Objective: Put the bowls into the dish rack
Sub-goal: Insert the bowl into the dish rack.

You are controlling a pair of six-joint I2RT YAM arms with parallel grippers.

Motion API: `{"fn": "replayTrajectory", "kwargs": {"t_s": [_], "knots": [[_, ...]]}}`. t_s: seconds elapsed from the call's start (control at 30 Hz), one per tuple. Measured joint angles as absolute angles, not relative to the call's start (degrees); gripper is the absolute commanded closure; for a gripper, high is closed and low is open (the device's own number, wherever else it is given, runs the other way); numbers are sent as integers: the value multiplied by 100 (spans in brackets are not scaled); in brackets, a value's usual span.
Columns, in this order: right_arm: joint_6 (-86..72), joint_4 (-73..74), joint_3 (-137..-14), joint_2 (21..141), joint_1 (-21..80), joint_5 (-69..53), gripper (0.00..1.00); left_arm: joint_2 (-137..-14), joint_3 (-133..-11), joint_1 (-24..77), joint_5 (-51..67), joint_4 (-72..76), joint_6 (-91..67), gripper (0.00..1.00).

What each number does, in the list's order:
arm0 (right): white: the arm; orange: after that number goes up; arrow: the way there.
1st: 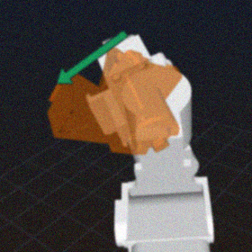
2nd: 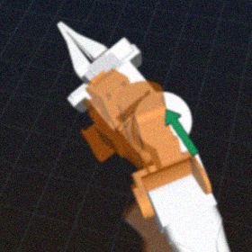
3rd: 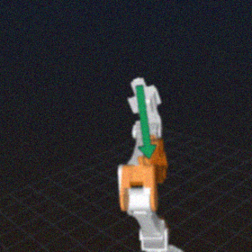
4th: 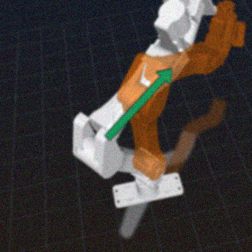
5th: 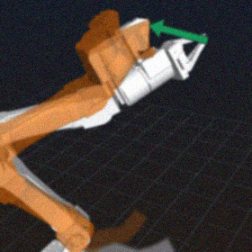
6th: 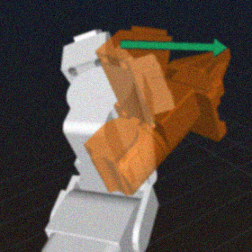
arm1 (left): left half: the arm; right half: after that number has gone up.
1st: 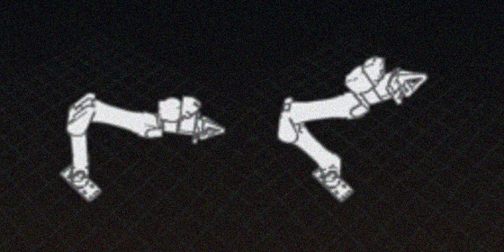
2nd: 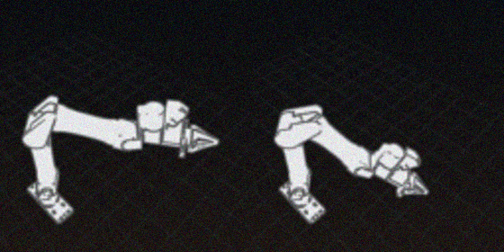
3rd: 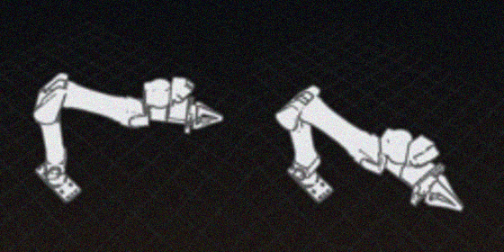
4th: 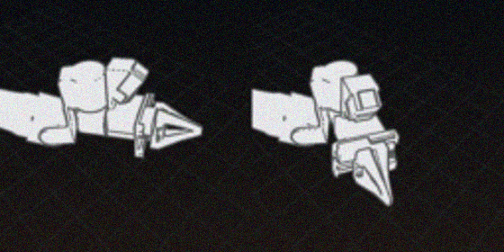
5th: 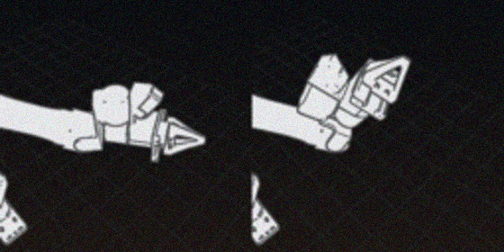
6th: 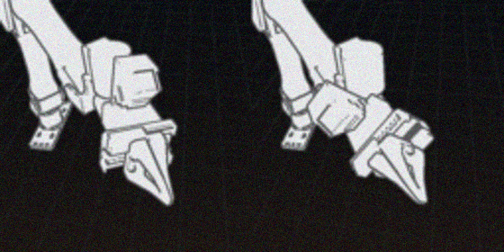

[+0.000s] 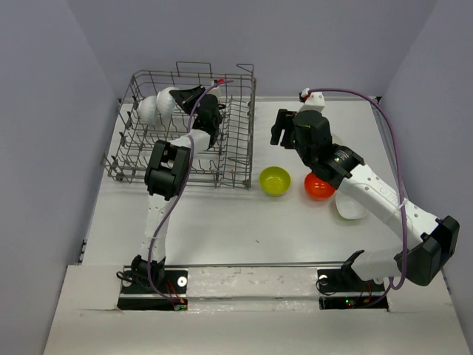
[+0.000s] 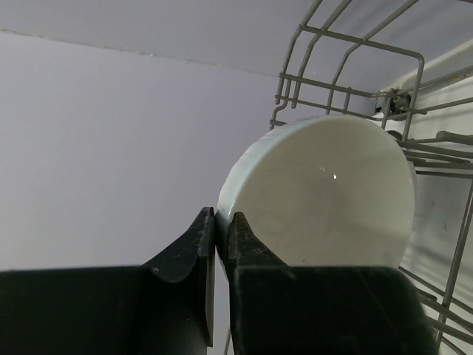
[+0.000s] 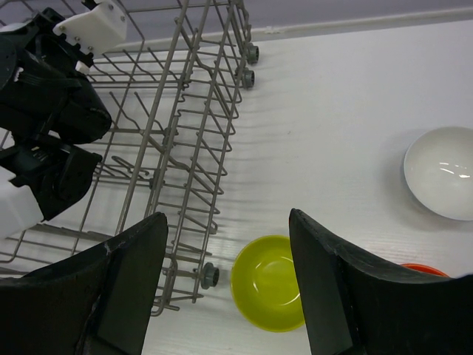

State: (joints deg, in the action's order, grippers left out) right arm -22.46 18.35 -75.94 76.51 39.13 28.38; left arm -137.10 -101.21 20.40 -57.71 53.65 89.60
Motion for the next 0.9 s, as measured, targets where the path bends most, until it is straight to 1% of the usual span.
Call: {"fn": "replayTrajectory", "kwargs": {"t_s": [0.27,0.53,0.9], "knots": [[-2246,1835,-7594,7651,3913,2803,28,-13710,-10197,2058,-5791,5146,8820,100],[-2246,1833,-7594,7651,3913,2797,28,-13815,-10820,1946,-6263,4866,8479,100],[-2246,1789,-7518,7638,3913,2757,27,-13961,-11039,1876,-6530,4755,8501,100]]}}
